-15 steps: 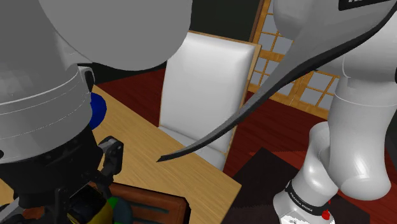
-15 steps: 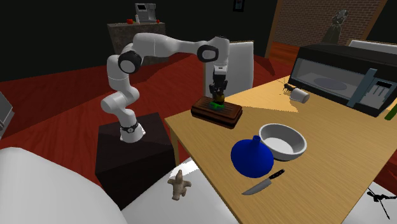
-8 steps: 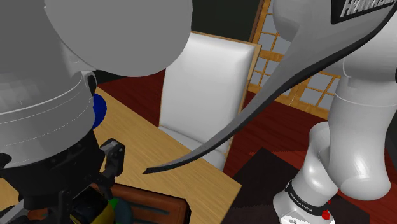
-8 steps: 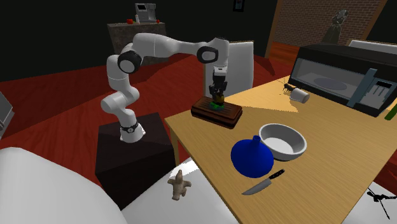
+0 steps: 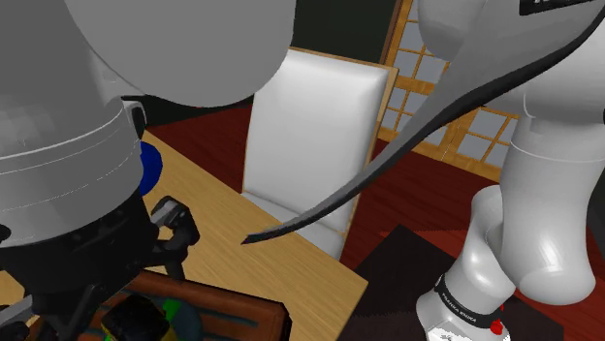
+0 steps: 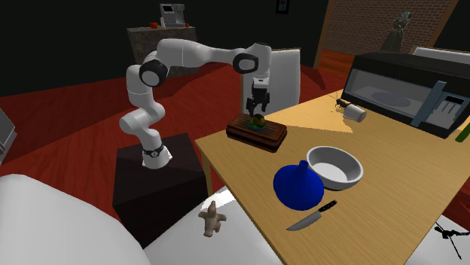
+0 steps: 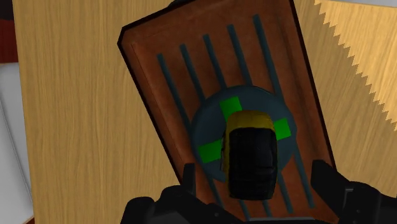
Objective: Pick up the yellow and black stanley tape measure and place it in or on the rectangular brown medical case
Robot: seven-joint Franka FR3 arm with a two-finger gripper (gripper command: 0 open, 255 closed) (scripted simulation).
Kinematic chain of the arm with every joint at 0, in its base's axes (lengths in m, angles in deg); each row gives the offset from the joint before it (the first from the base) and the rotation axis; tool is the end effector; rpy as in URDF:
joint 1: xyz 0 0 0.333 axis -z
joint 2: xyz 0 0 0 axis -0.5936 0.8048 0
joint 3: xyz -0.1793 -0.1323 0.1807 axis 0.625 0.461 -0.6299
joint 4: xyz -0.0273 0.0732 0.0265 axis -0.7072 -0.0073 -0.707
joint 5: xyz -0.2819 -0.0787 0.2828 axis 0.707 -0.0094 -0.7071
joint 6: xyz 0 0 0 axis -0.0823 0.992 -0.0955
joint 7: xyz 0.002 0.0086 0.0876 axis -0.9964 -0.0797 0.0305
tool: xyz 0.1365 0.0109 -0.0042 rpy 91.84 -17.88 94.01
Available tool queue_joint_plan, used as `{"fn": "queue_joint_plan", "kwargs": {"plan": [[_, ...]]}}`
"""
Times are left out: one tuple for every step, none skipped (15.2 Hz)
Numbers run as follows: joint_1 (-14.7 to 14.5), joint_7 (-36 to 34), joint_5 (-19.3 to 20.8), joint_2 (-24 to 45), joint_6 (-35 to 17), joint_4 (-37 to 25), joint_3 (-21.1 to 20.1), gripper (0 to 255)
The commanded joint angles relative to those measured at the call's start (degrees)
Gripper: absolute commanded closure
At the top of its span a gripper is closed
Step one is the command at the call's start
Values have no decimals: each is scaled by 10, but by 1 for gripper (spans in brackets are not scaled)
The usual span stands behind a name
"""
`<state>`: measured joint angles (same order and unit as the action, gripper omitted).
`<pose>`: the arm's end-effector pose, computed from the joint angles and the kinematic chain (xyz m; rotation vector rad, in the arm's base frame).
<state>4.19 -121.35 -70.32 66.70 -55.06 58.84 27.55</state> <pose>0.2737 0.5763 0.4700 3.0739 0.4458 0.0664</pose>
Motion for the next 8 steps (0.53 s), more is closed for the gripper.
{"fn": "queue_joint_plan", "kwargs": {"plan": [[-6, 0, 2, 4, 31, -35, -1, 0], [-10, 0, 4, 8, 52, -59, -2, 0], [-15, 0, 6, 12, 69, -79, -2, 0], [-15, 0, 6, 12, 69, -79, -2, 0], [-15, 0, 6, 12, 69, -79, -2, 0], [-15, 0, 6, 12, 69, -79, -2, 0], [-15, 0, 6, 12, 69, -79, -2, 0], [-15, 0, 6, 12, 69, -79, -2, 0]]}}
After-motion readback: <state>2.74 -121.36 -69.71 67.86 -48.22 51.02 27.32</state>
